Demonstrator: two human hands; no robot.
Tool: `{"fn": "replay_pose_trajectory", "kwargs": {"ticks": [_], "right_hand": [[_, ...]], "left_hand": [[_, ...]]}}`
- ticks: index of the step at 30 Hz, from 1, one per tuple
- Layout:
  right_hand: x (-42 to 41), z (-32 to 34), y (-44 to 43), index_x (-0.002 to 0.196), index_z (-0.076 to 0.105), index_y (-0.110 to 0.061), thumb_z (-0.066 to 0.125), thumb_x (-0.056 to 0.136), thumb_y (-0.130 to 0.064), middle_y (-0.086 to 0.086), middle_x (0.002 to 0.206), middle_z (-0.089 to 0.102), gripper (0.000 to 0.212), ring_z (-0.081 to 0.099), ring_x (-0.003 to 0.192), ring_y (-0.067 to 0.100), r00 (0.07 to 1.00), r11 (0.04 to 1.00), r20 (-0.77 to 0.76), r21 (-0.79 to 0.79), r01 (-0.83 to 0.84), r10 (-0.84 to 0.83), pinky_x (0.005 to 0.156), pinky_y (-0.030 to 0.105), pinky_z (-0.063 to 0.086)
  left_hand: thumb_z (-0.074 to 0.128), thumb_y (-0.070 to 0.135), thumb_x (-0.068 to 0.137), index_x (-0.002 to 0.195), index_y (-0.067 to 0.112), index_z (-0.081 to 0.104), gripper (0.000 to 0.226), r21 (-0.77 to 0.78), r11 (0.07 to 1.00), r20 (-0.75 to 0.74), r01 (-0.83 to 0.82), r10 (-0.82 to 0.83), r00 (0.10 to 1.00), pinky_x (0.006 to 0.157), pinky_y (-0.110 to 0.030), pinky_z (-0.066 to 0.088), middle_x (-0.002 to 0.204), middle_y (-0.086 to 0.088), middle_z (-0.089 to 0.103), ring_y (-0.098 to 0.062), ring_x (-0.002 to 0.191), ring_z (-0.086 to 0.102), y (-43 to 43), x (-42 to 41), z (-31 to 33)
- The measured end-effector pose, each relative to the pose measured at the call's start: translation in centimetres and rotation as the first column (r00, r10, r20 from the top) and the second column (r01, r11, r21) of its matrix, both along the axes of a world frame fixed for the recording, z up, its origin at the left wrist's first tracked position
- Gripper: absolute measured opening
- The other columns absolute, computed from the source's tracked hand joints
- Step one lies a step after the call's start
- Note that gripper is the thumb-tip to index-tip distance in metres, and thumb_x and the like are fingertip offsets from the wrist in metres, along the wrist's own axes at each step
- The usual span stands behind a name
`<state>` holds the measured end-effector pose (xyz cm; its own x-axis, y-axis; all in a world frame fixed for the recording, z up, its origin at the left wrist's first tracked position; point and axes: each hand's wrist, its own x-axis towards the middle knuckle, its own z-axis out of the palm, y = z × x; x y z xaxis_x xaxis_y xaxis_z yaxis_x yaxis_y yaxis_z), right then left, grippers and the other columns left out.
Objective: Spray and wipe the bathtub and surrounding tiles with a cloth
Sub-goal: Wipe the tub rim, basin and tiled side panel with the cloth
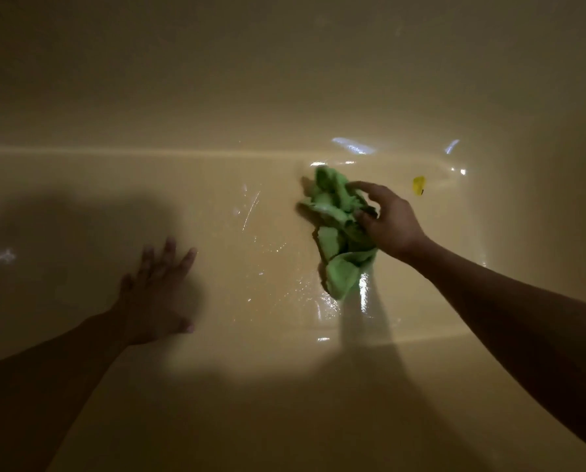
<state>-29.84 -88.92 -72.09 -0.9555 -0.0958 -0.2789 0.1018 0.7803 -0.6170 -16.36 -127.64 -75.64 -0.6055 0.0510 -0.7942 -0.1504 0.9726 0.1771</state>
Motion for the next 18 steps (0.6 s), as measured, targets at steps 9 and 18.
{"fn": "replay_pose_trajectory", "kwargs": {"ticks": [9,18], "right_hand": [[0.2,-1.9,2.5,0.159,-0.010,-0.041,0.040,0.077,-0.091,0.002,0.167,-0.023,0.108,-0.020,0.154,0.032,0.893,0.785,0.058,0.453,-0.421,0.446,0.118,0.063,-0.006],[0.0,-7.2,0.2,0.162,-0.002,-0.028,0.051,0.077,-0.086,0.011,0.169,-0.011,0.116,-0.007,0.155,0.038,0.923,0.878,-0.059,0.339,-0.339,0.379,0.121,0.066,0.006]], "left_hand": [[0.083,0.055,0.074,0.144,0.050,-0.033,0.135,0.022,0.996,-0.029,0.085,-0.084,0.996,0.120,-0.063,0.010,0.148,0.021,-0.052,-0.023,0.145,-0.038,-1.7,0.4,-1.0],[0.080,0.066,0.070,0.143,0.054,-0.034,0.136,-0.008,0.993,-0.033,0.117,-0.117,0.993,0.118,-0.067,0.003,0.146,0.021,-0.055,-0.027,0.144,-0.042,-2.6,0.2,-2.2]]}}
